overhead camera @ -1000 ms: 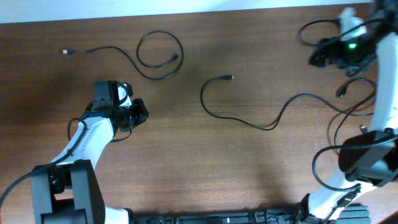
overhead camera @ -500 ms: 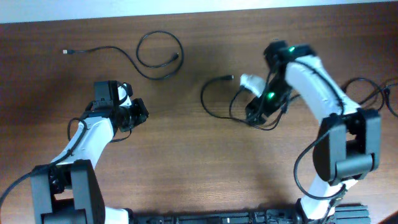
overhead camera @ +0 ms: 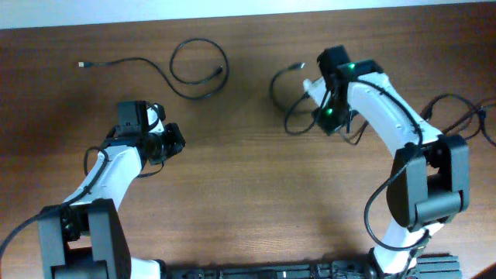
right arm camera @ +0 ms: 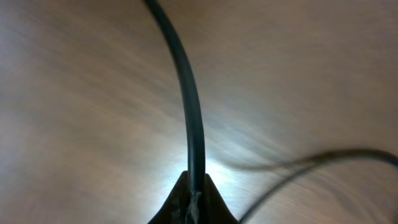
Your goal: Untangle cables
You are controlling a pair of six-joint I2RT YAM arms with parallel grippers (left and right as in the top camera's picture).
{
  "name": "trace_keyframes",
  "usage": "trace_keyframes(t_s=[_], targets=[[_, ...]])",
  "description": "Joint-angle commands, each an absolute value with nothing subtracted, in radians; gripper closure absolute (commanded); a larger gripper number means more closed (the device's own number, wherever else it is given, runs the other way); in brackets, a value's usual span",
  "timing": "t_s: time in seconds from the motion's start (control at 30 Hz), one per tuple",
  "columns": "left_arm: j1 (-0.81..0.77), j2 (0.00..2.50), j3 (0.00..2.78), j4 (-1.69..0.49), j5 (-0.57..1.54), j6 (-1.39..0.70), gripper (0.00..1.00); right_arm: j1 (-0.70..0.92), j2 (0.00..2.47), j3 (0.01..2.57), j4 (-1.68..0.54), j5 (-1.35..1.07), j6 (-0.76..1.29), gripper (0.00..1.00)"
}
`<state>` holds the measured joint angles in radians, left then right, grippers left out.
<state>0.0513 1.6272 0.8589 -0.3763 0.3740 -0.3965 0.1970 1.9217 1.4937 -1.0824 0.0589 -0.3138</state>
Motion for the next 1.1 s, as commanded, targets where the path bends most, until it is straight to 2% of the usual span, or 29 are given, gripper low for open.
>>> trace_keyframes(t_s=[0.0, 0.07, 0.23, 0.47, 0.53, 0.6, 0.63, 0.67, 0.73, 0.83, 1.07], targets=[[0.047, 1.633, 0.853, -0.384, 0.371, -0.391, 1.0, 0.121, 1.9, 1.731, -1.142, 0.284, -0.08, 0.96], [0.047, 1.633, 0.853, -0.387, 0.371, -0.391, 1.0, 0.043, 1.897, 1.901, -1.206, 0.308, -0.007, 0.96], [0.047, 1.633, 0.853, -0.386, 0.371, -0.391, 1.0, -0.152, 1.897, 2.117, -1.305, 0.307, 0.062, 0.96], [0.047, 1.633, 0.853, -0.385, 0.37, -0.391, 1.0, -0.402, 1.907, 2.089, -1.381, 0.256, 0.095, 0.96], [0.047, 1.633, 0.853, -0.385, 0.37, -0.391, 1.0, -0.449, 1.908, 2.058, -1.38, 0.19, 0.095, 0.9], [0.047, 1.633, 0.854, -0.385, 0.371, -0.391, 1.0, -0.481, 1.908, 2.03, -1.381, 0.138, 0.095, 0.78], [0.047, 1.633, 0.853, -0.385, 0.371, -0.391, 1.0, -0.493, 1.908, 2.016, -1.38, 0.106, 0.095, 0.64], [0.047, 1.633, 0.853, -0.385, 0.371, -0.391, 1.0, -0.5, 1.908, 2.006, -1.379, 0.081, 0.095, 0.44], [0.047, 1.633, 0.854, -0.385, 0.37, -0.391, 1.0, -0.501, 1.909, 1.99, -1.377, 0.031, 0.095, 0.18], [0.047, 1.633, 0.853, -0.385, 0.37, -0.391, 1.0, -0.496, 1.909, 1.987, -1.376, -0.074, 0.094, 0.07], [0.047, 1.633, 0.853, -0.385, 0.37, -0.391, 1.0, -0.472, 1.909, 1.986, -1.377, -0.3, 0.075, 0.05]])
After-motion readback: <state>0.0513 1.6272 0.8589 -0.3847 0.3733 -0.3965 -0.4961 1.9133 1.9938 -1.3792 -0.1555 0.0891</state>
